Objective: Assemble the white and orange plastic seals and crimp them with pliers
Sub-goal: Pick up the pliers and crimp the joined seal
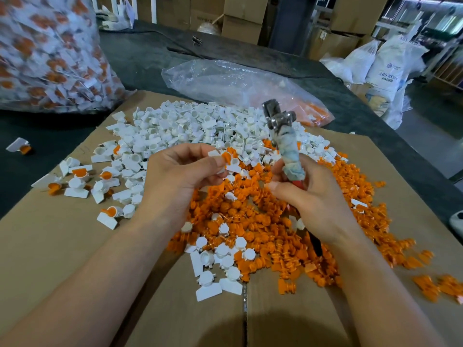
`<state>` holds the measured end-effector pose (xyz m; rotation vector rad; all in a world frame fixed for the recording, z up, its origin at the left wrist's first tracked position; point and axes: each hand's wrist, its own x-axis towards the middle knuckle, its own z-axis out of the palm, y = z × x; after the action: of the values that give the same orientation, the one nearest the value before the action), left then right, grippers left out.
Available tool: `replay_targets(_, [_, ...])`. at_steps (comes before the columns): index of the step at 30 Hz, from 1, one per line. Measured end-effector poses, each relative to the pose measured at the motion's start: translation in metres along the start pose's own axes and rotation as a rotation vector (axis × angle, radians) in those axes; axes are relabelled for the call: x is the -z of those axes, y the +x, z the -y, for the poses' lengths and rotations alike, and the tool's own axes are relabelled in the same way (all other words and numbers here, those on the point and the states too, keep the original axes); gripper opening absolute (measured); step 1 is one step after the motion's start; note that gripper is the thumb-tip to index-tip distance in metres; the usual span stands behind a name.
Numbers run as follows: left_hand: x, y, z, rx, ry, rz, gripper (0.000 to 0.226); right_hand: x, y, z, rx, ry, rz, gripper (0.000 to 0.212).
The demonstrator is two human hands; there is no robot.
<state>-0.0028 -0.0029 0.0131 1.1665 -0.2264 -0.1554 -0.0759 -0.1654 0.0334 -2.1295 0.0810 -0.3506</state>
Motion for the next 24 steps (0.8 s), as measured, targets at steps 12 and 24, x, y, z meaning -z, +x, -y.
replay_targets(12, [-0.0027,0.0,-0.0009,-0.081,-0.157,0.017,0.008,-0.008,-0.0009,-0.0024,0.174,-0.547,0.062,0.041])
replay_targets(24, [-0.0028,-0.0012,0.0008,-0.111,-0.141,0.015,0.008,-0.0089,-0.0017,-0.0015,0.158,-0.538,0.142,0.04])
